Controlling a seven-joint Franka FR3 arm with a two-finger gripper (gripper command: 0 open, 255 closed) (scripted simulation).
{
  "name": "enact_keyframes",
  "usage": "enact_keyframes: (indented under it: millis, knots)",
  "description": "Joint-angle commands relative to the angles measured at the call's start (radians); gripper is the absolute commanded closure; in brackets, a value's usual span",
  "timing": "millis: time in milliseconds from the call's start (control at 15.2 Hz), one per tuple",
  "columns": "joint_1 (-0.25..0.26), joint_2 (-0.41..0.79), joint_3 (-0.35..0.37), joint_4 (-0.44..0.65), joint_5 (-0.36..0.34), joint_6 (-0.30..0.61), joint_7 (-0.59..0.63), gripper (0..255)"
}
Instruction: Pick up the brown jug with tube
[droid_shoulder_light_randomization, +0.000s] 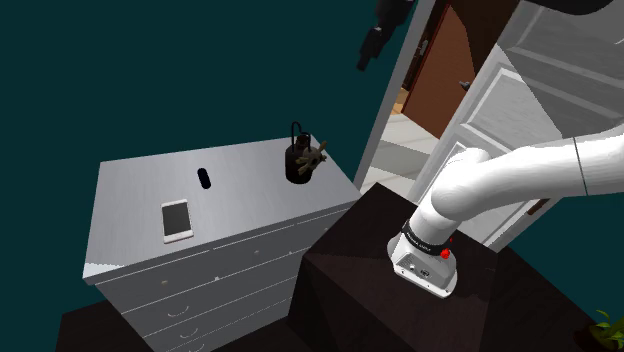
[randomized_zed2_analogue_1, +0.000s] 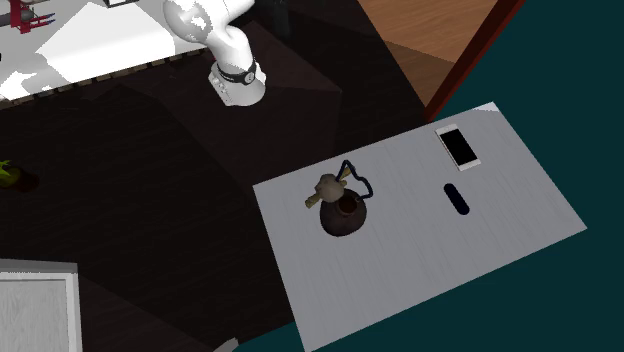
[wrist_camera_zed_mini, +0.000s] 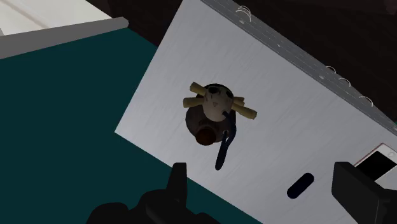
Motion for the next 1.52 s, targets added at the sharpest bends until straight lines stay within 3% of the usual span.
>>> enact_keyframes:
  millis: [0,726,1452]
  knots:
    - [0.000,0.000,0.000,0.000,0.000,0.000,0.000,0]
    - [0.010,0.219,-0.057,-0.163,0.017,0.335,-0.020,0]
    - [0.034,0.575,-0.106,-0.180,0.075,0.657,-0.073,0]
